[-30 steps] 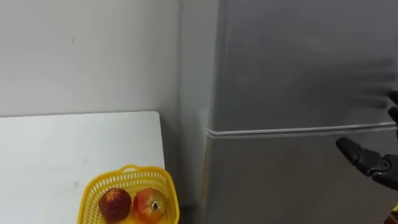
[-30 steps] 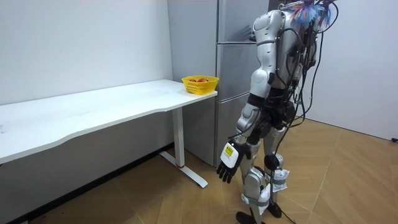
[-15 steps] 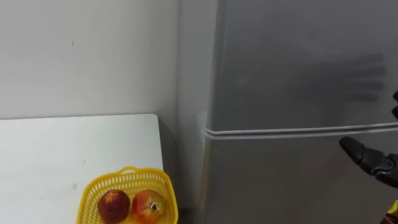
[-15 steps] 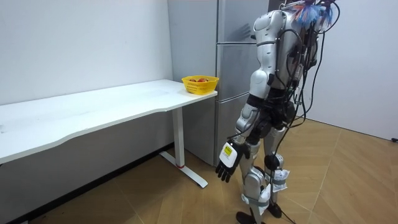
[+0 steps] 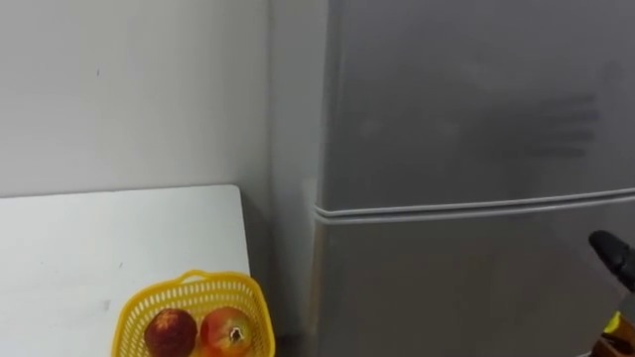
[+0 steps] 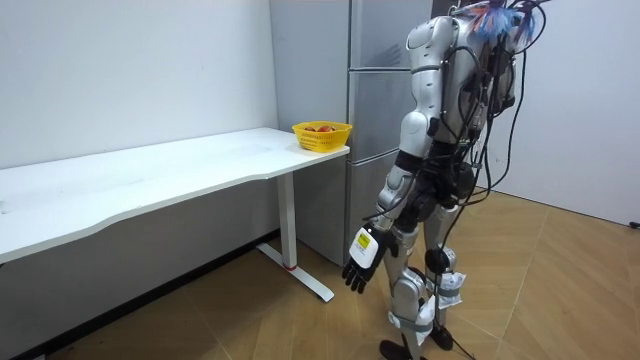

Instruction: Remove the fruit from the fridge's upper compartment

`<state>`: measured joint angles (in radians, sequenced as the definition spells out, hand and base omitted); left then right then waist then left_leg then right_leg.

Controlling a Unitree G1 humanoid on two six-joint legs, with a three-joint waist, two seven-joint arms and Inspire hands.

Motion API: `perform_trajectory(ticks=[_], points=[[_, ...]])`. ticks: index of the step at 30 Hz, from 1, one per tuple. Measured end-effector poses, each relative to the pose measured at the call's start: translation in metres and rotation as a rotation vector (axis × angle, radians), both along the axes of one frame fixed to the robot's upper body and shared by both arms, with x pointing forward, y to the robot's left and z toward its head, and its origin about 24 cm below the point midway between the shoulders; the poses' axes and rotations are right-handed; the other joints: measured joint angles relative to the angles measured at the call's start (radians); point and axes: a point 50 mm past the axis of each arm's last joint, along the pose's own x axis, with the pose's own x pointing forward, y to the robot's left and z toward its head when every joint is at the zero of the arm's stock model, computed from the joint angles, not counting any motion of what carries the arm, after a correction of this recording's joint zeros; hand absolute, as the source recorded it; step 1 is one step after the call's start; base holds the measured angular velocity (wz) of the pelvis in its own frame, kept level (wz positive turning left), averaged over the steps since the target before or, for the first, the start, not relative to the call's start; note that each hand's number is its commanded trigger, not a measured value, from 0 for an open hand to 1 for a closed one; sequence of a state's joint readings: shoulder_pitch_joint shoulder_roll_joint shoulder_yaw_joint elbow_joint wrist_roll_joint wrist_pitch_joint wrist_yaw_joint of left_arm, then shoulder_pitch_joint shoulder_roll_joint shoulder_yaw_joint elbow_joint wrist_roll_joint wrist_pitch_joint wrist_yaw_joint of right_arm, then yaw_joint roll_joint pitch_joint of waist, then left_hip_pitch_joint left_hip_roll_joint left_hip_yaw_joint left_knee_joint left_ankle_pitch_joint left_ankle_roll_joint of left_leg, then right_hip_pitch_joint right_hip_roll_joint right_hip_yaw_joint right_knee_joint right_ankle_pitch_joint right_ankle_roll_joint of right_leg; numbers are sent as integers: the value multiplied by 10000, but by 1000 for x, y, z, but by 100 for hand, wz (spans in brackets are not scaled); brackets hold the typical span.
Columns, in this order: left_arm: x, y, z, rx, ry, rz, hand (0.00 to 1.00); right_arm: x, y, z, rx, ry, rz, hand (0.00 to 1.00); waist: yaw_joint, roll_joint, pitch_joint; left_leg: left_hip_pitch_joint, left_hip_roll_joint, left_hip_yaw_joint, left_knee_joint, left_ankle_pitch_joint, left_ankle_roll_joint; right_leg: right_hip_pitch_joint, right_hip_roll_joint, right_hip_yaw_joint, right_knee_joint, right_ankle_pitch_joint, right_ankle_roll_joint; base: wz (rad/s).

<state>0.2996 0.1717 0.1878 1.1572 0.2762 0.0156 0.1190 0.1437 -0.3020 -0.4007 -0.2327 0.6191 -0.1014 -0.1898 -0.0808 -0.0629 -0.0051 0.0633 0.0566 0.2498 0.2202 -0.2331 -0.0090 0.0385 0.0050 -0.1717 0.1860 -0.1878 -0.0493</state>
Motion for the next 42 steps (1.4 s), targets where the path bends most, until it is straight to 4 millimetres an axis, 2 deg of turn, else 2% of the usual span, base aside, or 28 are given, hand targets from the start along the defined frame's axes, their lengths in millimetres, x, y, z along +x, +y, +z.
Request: perform_trajectory(ticks=[3,6,8,9,11,12,14,15,17,20,24,27,29,33,36,42], points=[[0,0,0,93,94,-30,0,-11,-9,-33,1184,1007,-868,0,32,35,-4,-50,-3,-36,-27,-1,2,36,-3,-40,-6,4,6,4],[0,-3,-1,198,198,-168,0,-22,-10,-67,2042,2274,-1530,0,31,203,-26,-14,-12,-52,-61,-1,3,122,-5,-62,2,12,16,0],[2,-3,0,261,126,-203,0,-36,-10,-104,2393,3892,-2085,0,40,291,-79,23,-10,10,-100,0,1,124,6,-51,0,10,15,0],[2,-3,0,262,115,-202,0,-40,-9,-113,2442,4289,-2190,0,37,295,-85,28,-10,11,-100,0,1,130,7,-49,-2,10,15,0],[2,-3,0,250,187,-213,0,-57,-4,-148,2609,5985,-2440,0,64,435,-95,101,-12,34,-98,0,1,158,2,-36,-11,10,16,-2],[2,-4,0,235,223,-214,0,-61,-3,-157,2664,6474,-2477,0,68,458,-94,124,-12,60,-100,0,1,152,1,-11,1,5,18,-7],[3,-3,-1,193,283,-211,0,-87,3,-200,2933,8816,-2505,0,52,471,-89,196,-22,-16,-101,1,1,213,-14,-20,0,-51,18,2],[3,-4,-1,172,302,-203,0,-95,5,-211,3081,9470,-2521,0,53,457,-94,207,-26,-25,-101,1,1,236,-16,-21,11,-71,20,9],[2,-5,-1,8,343,-194,0,-130,13,-243,3645,11607,-2653,0,130,434,-83,254,-33,-70,-98,1,1,262,-31,-79,6,-102,26,6],[-1,-6,-1,-215,472,-170,0,-161,23,-261,3629,13410,-2343,0,137,412,-70,297,-35,-70,-80,1,1,319,-40,-88,26,-127,25,0],[0,-6,-2,-369,517,-185,0,-175,31,-271,2528,15031,-974,0,180,390,-20,330,-34,-89,-86,1,1,382,-39,-112,20,-126,19,0],[0,-6,-2,-520,671,-224,0,-185,38,-278,1853,16356,340,0,370,289,-7,326,-48,-163,-62,-2,3,438,-69,-228,2,-183,26,9],[-4,-8,-3,-665,1007,-155,0,-193,45,-283,1290,17506,1489,0,649,297,-12,349,-63,-184,-69,-2,3,465,-68,-228,-4,-180,28,4],[-8,-11,-4,-826,1405,-173,0,-196,52,-287,758,18456,2623,0,755,379,9,344,-161,-476,-56,3,10,507,-79,-299,-4,-188,58,18],[-8,-18,-6,-1091,1541,-287,0,-195,54,-288,175,18902,3391,0,816,518,67,355,-173,-609,-62,13,27,576,-124,-443,-4,-224,83,11],[-10,-25,-7,-1504,1807,-448,0,-197,59,-289,-588,19474,4332,0,825,535,71,362,-191,-645,-76,17,30,632,-148,-534,13,-299,91,4]])
